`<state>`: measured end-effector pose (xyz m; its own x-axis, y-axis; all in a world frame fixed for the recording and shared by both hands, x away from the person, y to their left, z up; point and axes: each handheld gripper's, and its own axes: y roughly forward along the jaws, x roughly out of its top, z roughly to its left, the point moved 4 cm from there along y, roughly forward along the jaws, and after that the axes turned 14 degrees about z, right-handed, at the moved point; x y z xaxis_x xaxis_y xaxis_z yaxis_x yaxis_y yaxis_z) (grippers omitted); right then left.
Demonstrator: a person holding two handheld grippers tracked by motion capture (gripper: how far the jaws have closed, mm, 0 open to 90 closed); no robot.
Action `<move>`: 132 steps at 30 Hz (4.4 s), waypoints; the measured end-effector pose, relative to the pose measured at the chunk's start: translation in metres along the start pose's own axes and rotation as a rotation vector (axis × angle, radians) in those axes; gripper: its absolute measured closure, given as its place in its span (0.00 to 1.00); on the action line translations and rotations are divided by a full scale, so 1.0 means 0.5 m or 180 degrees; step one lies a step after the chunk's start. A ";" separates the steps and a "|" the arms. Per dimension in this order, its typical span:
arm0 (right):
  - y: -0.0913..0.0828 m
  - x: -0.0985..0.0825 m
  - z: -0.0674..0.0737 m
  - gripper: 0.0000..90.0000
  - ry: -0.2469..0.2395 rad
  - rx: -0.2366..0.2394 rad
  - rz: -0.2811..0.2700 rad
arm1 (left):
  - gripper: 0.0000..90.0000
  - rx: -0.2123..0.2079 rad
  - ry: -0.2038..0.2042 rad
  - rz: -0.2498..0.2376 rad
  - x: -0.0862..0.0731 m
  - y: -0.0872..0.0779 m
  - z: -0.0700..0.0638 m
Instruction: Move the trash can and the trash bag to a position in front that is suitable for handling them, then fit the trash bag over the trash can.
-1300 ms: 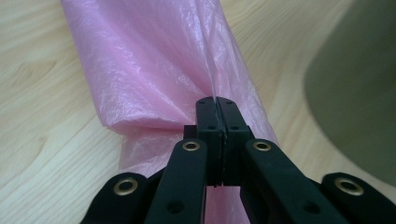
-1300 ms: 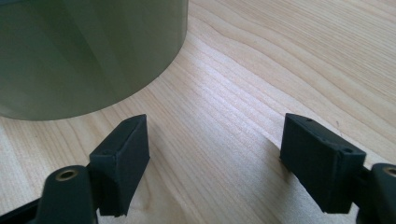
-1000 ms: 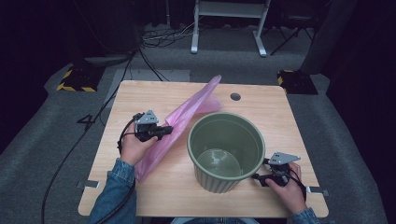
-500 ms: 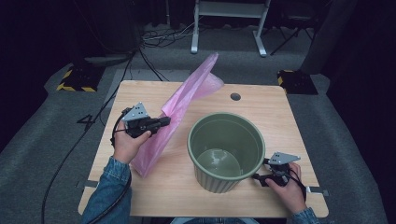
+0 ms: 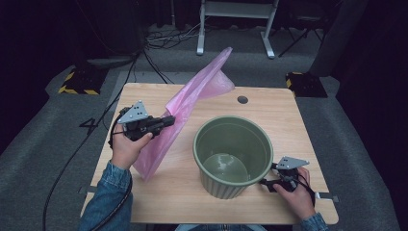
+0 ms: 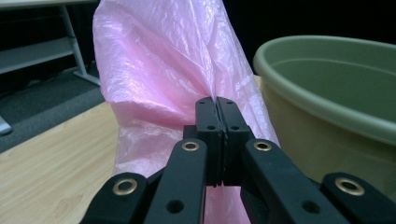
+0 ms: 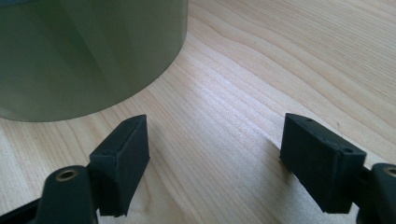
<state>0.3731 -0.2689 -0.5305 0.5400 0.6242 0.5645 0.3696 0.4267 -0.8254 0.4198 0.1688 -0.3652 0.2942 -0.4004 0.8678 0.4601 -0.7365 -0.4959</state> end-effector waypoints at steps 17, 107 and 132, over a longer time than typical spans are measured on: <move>0.003 0.004 0.001 0.26 -0.0004 0.0008 0.0000 | 0.99 -0.0198 0.0235 -0.0252 0.086 -0.028 -0.049; 0.001 0.001 0.002 0.26 -0.0064 0.0037 -0.0005 | 0.98 -0.0913 0.0726 -0.0413 0.208 0.120 -0.220; 0.001 0.001 0.002 0.26 -0.0059 0.0036 -0.0002 | 0.98 -0.0801 0.0665 0.0031 0.072 0.071 -0.216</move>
<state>0.3730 -0.2678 -0.5307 0.5257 0.6360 0.5650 0.3612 0.4344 -0.8251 0.3563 0.0694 -0.3480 0.1074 -0.4922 0.8638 0.2289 -0.8333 -0.5033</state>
